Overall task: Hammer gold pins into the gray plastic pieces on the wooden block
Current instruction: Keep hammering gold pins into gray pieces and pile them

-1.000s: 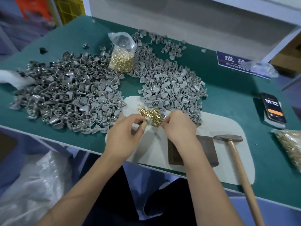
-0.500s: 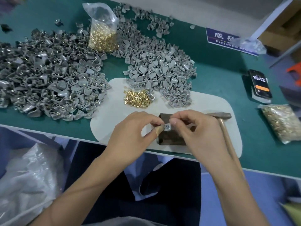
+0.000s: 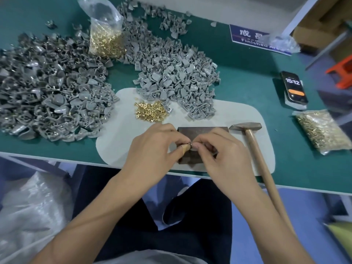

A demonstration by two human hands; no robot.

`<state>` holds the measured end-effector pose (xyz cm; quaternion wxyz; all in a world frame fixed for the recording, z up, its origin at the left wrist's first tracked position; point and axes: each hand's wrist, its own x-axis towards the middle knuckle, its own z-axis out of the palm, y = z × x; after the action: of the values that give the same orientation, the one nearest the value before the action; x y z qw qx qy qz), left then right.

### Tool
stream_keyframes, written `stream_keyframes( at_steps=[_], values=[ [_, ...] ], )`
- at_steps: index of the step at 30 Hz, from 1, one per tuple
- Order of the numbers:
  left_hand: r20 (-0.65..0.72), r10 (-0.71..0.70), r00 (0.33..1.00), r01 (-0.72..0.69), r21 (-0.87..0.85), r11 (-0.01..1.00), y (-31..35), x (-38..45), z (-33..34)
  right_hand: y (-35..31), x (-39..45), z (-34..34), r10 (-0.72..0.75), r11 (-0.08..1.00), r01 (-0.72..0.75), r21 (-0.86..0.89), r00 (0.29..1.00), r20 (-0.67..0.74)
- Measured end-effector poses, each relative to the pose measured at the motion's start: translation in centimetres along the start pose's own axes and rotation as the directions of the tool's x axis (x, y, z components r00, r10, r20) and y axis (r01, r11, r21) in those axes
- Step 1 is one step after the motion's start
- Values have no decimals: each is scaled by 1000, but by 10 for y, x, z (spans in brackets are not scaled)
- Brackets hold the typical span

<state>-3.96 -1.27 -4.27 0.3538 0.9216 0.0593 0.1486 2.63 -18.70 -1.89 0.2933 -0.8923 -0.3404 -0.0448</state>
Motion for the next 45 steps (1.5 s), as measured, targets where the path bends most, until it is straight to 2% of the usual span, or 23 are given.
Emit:
stream_keyframes(
  at_steps=[7,13,16,23,27,34,41,45],
  values=[
    [-1,0,1000,0,18,1000,2,0,-1,2,7,-3,-61,990,66,-122,997,43],
    [-2,-21,1000,21,-7,1000,1,0,-1,10,10,0,33,996,-38,80,997,65],
    [-17,-16,1000,16,8,1000,3,-1,0,11,3,-1,1,999,-3,35,998,58],
    [-4,-7,1000,7,7,1000,1,2,-1,4,10,-8,22,1000,-21,-5,996,92],
    [-4,1,1000,-1,25,1000,1,2,-2,-2,13,-11,-28,999,32,-41,995,91],
    [2,10,1000,-11,31,999,2,3,-3,-4,25,-18,-36,999,33,18,979,201],
    [-10,14,1000,-13,63,998,3,2,-3,-17,35,-29,-56,980,121,-161,932,359],
    [1,40,999,-40,61,997,3,3,-4,-33,39,-28,-51,919,216,-331,896,442]
  ],
)
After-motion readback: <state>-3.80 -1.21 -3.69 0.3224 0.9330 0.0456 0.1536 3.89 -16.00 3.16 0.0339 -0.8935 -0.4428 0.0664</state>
